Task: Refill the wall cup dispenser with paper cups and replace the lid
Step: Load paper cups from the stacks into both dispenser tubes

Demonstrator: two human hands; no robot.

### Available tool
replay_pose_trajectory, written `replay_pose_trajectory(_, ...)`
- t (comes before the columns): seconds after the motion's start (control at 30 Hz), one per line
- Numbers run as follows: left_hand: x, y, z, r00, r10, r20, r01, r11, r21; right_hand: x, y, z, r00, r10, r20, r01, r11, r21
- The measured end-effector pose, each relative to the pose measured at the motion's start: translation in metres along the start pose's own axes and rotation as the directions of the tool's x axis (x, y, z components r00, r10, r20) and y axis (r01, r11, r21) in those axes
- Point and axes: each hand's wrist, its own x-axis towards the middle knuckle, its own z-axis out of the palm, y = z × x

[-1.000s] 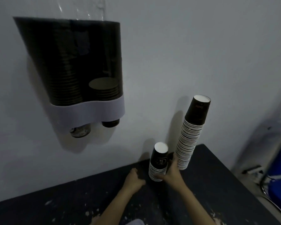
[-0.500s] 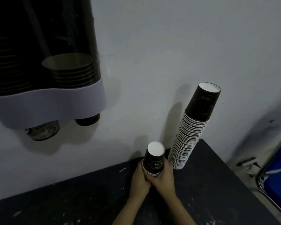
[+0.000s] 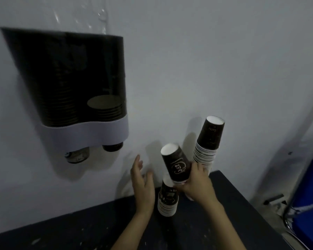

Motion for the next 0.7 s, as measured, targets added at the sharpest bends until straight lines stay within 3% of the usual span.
replay_pose_trajectory(0.07, -0.001, 0.038, -0.004, 0.995, 0.012, 0.101, 0.003, 0.989, -0.149, -0.012, -0.015, -0.02, 0.995, -0.032, 0.091, 0.035, 0.999, -0.034)
replay_pose_trajectory(0.13, -0.006, 0.065, -0.009, 0.982, 0.04, 0.182, -0.001, 0.979, -0.206, -0.022, -0.029, -0.038, 0.99, -0.075, 0.122, 0.062, 0.992, 0.106)
replay_pose_trajectory(0.23, -0.011, 0.097, -0.028, 0.983, 0.077, 0.167, -0.032, 0.966, -0.257, -0.038, -0.061, -0.072, 0.982, -0.158, 0.102, 0.119, 0.942, 0.313)
replay_pose_trajectory(0.33, -0.006, 0.117, -0.051, 0.991, -0.02, 0.135, 0.064, 0.942, -0.329, -0.047, -0.102, -0.109, 0.979, -0.199, 0.041, 0.134, 0.784, 0.607)
replay_pose_trajectory(0.43, -0.002, 0.124, -0.076, 0.982, -0.151, 0.116, 0.181, 0.932, -0.313, -0.046, -0.156, -0.156, 0.961, -0.21, -0.179, 0.271, 0.6, 0.753)
replay_pose_trajectory(0.5, 0.002, 0.12, -0.088, 0.971, -0.215, 0.1, 0.234, 0.935, -0.266, -0.034, -0.196, -0.189, 0.908, -0.23, -0.35, 0.417, 0.577, 0.702)
replay_pose_trajectory(0.57, 0.006, 0.116, -0.101, 0.961, -0.267, 0.079, 0.278, 0.925, -0.259, -0.019, -0.243, -0.214, 0.833, -0.291, -0.471, 0.536, 0.635, 0.555)
replay_pose_trajectory(0.63, 0.009, 0.113, -0.108, 0.951, -0.301, 0.072, 0.31, 0.915, -0.26, 0.0, -0.287, -0.226, 0.786, -0.384, -0.484, 0.57, 0.753, 0.329)
replay_pose_trajectory(0.7, 0.012, 0.109, -0.113, 0.945, -0.321, 0.063, 0.326, 0.908, -0.263, 0.018, -0.322, -0.224, 0.785, -0.476, -0.396, 0.547, 0.833, 0.083)
